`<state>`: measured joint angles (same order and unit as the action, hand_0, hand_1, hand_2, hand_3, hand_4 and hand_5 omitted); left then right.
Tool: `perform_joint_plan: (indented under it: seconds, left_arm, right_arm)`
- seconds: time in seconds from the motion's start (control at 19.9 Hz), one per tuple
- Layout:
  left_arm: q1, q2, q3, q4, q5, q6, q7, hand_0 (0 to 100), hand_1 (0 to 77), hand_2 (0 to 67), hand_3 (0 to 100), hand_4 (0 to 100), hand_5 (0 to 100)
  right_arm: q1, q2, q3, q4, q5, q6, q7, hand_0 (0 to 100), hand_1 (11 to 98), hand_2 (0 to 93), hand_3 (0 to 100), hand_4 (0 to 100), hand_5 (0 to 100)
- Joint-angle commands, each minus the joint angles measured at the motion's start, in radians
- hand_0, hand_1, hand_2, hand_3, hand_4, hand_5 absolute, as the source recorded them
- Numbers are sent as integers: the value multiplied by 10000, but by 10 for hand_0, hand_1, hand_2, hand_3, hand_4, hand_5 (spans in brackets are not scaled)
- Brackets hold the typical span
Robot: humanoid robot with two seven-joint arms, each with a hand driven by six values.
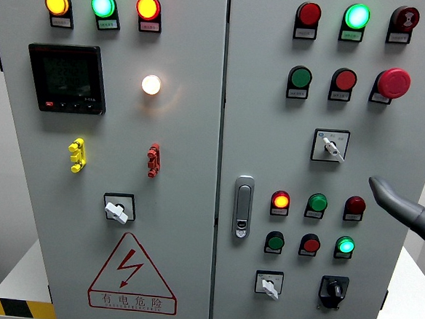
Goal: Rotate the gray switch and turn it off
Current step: 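Reach the right hand up toward the white-knobbed rotary switch below the red buttons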
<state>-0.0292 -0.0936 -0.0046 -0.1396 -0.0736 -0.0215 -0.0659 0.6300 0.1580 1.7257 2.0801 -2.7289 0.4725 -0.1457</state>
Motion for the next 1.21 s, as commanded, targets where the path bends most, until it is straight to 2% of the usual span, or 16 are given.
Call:
perform_joint_plan:
  seconds: [0.0, 0.3, 0.55, 0.75, 0.9, 0.95, 1.05, 1.15]
  left_arm:
    - [0, 0, 0, 0, 0, 0, -1, 0, 0, 131, 183, 95, 118]
    - [0, 0, 0, 0, 0, 0, -1, 0, 0, 131, 183, 95, 118]
    - [0, 0, 0, 0, 0, 0, -1, 0, 0, 131, 183, 95, 118]
    - [0, 0, 0, 0, 0, 0, -1, 0, 0, 131, 183, 95, 118]
    - [0, 0, 0, 0, 0, 0, -1, 0, 0, 131, 183, 95, 118]
    - [0, 0, 0, 0, 0, 0, -16, 0, 0, 131, 183, 95, 118]
    - [0, 0, 0, 0, 0, 0, -1, 0, 0, 131, 183, 95, 118]
    - [0, 0, 0, 0, 0, 0, -16, 0, 0, 131, 183, 96, 118]
  right_arm:
    - [4, 0, 0, 0, 15, 0, 0, 0, 367, 135, 1000, 1000, 1000]
    - [20, 16, -138, -61, 15, 0, -92, 0, 367, 160, 1000, 1000, 1000]
    - [357, 16, -215, -689, 15, -153, -184, 0, 360, 345, 1000, 998, 1000]
    - [602, -15, -306, -997, 92, -184, -597, 0, 353, 459, 1000, 971, 1000]
    - [786, 0, -368, -1242, 92, -245, -690, 0, 346, 510, 1000, 955, 1000]
    - [817, -15, -368, -1364, 92, -367, -721, 0, 343, 527, 1000, 954, 1000]
    - [848, -15, -399, -1625, 137, -628, -996, 0, 337, 554, 1000, 953, 1000]
    - [879, -15, -536, -1809, 153, -751, -1119, 0, 335, 565, 1000, 952, 1000]
